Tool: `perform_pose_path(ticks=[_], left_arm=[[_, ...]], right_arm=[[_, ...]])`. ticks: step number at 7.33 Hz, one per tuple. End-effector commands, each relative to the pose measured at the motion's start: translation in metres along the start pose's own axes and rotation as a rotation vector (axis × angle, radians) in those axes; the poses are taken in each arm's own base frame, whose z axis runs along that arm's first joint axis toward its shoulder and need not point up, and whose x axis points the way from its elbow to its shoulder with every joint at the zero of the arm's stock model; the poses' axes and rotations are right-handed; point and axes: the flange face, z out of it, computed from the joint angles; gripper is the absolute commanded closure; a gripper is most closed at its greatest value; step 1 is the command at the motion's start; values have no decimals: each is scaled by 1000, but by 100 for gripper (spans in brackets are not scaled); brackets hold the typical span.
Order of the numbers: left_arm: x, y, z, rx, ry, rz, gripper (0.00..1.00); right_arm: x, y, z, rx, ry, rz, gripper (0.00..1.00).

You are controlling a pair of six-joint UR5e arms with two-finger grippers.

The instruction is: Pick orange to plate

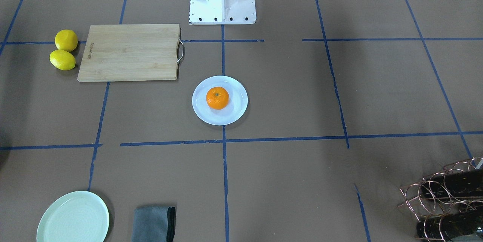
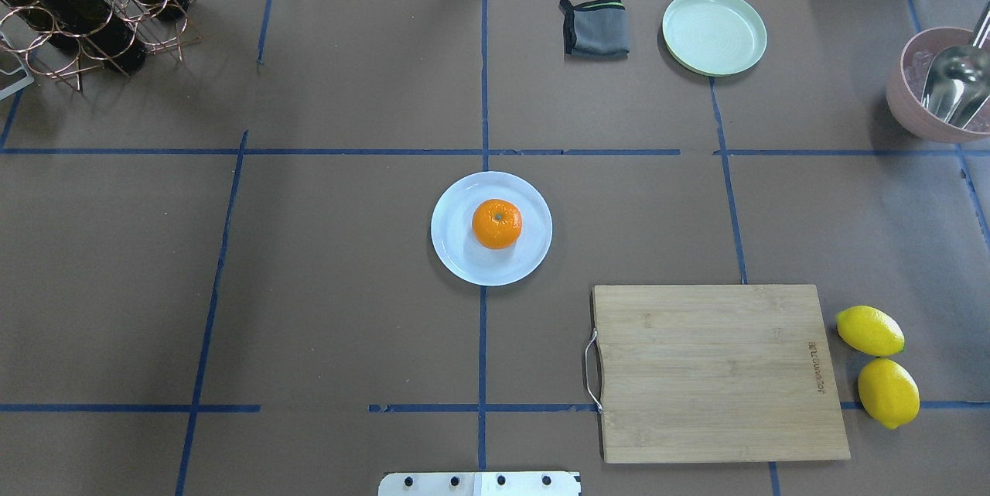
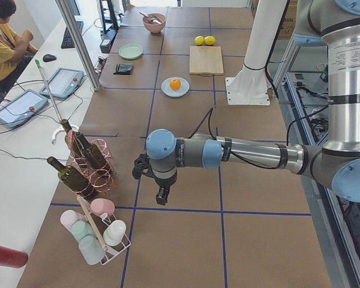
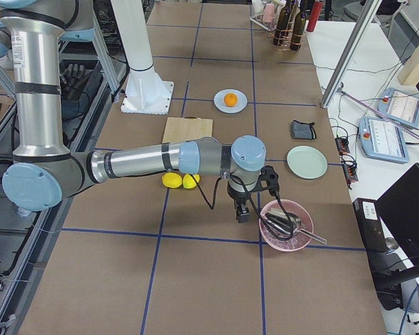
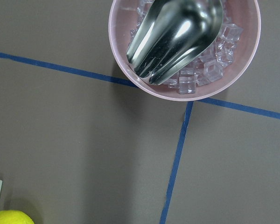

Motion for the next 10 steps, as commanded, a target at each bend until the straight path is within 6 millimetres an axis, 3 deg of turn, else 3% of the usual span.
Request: perform_pose_path(ticks=[1, 3, 5, 6, 8, 9, 10], left_arm=[[2, 3, -2, 0, 4, -2, 0], [2, 10, 0, -6, 6, -9, 0], [12, 3, -10, 17, 1, 19, 0], [13, 0, -11, 19, 0, 23, 0], [18, -3, -9, 17, 29, 28, 0], [15, -2, -2, 4, 32, 21, 0], [-5, 4, 19, -38, 38, -21, 0]], right_arm=[[9, 19, 12, -20, -4, 8, 0], [2, 16, 18, -33, -3, -6, 0], [-11, 8, 33, -81, 68, -49, 0], [-23, 2, 30, -75, 78, -67, 0], [-22, 6, 32, -81, 65, -54, 0], [-19, 10, 35, -88, 66, -49, 0], [-17, 12, 37, -92, 64, -43, 0]])
